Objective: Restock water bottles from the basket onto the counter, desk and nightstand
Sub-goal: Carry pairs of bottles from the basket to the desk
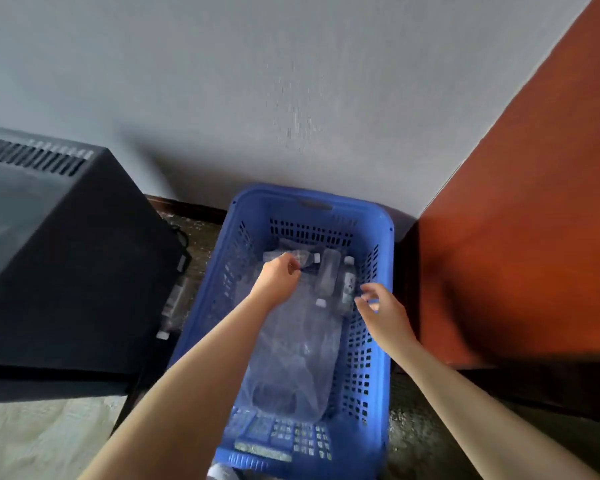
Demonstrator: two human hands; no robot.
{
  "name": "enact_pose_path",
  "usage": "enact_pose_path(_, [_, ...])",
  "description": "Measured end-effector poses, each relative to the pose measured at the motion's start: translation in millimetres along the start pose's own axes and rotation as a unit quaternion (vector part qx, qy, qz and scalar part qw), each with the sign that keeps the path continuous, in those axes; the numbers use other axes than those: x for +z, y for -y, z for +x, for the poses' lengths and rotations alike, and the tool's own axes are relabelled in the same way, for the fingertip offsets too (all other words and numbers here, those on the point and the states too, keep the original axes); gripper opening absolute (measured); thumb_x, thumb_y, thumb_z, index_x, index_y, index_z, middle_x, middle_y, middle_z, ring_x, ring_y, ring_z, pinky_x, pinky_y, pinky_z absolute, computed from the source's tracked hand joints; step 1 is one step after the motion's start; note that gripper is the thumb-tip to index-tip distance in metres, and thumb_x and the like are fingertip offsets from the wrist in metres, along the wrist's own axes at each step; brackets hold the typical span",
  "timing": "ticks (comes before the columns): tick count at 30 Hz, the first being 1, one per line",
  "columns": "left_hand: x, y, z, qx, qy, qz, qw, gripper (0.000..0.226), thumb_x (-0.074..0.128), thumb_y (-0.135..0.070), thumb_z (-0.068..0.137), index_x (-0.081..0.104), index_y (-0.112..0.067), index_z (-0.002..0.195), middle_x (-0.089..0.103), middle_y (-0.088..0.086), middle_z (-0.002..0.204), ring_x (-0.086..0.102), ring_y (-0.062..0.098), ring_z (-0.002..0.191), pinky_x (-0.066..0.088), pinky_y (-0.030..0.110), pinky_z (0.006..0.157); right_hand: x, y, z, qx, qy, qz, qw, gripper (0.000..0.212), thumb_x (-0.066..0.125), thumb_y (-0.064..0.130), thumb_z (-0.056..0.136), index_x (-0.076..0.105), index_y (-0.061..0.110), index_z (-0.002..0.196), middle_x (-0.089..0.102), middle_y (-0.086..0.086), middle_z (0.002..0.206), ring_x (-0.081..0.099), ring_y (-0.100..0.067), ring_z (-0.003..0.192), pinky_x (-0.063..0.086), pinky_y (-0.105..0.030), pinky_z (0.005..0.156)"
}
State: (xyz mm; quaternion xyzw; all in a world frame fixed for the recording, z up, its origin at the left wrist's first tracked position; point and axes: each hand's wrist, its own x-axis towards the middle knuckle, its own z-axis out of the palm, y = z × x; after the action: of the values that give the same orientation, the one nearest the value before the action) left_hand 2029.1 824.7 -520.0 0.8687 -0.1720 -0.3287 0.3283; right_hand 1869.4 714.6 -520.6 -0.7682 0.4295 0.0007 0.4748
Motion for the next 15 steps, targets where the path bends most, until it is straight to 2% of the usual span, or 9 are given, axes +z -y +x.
enact_pose_path(2, [25, 19, 25, 0.007, 0.003, 0.004, 1.000, 0.020, 0.049, -0.009, 0.088, 0.060, -0.003, 0.103, 0.065, 0.015, 0.093, 0.054, 0.024, 0.080, 0.040, 0.026, 0.068, 20, -26, 27, -0.001, -0.011, -0.001, 1.000, 0.029, 0.053, 0.019, 0.091, 0.055, 0.011, 0.119, 0.059, -0.004, 0.107, 0.057, -0.018, 0.091, 0.043, -0.029, 0.078])
enact_pose_path(6, [74, 61, 69, 0.021, 0.011, 0.032, 0.999, 0.019, 0.048, -0.011, 0.089, 0.060, -0.005, 0.102, 0.058, 0.006, 0.087, 0.050, 0.022, 0.081, 0.037, 0.026, 0.068, 62, -74, 77, 0.008, -0.014, -0.018, 1.000, 0.030, 0.052, 0.019, 0.092, 0.054, 0.009, 0.120, 0.059, -0.010, 0.114, 0.058, -0.026, 0.105, 0.046, -0.037, 0.088])
enact_pose_path(10, [118, 102, 108, 0.013, 0.022, 0.035, 0.999, 0.010, 0.048, -0.011, 0.091, 0.057, -0.011, 0.094, 0.058, 0.010, 0.087, 0.051, 0.023, 0.080, 0.040, 0.029, 0.066, 98, -117, 120, 0.023, -0.020, -0.057, 0.998, 0.035, 0.049, 0.020, 0.094, 0.049, 0.006, 0.127, 0.053, -0.017, 0.126, 0.052, -0.031, 0.114, 0.042, -0.036, 0.091])
enact_pose_path(12, [138, 119, 124, 0.020, 0.023, 0.044, 0.999, 0.013, 0.048, -0.010, 0.091, 0.060, -0.007, 0.097, 0.063, 0.018, 0.093, 0.055, 0.026, 0.084, 0.041, 0.031, 0.071, 114, -134, 141, 0.036, -0.028, -0.064, 0.997, 0.036, 0.048, 0.018, 0.095, 0.047, 0.004, 0.128, 0.050, -0.019, 0.129, 0.050, -0.034, 0.116, 0.041, -0.036, 0.090])
enact_pose_path(15, [163, 142, 143, 0.017, 0.028, 0.039, 0.999, 0.019, 0.049, -0.009, 0.091, 0.060, -0.002, 0.106, 0.065, 0.020, 0.106, 0.058, 0.029, 0.092, 0.037, 0.025, 0.070, 135, -149, 172, 0.078, -0.055, -0.063, 0.993, 0.039, 0.046, 0.018, 0.095, 0.044, 0.002, 0.130, 0.048, -0.022, 0.132, 0.049, -0.037, 0.118, 0.042, -0.039, 0.091])
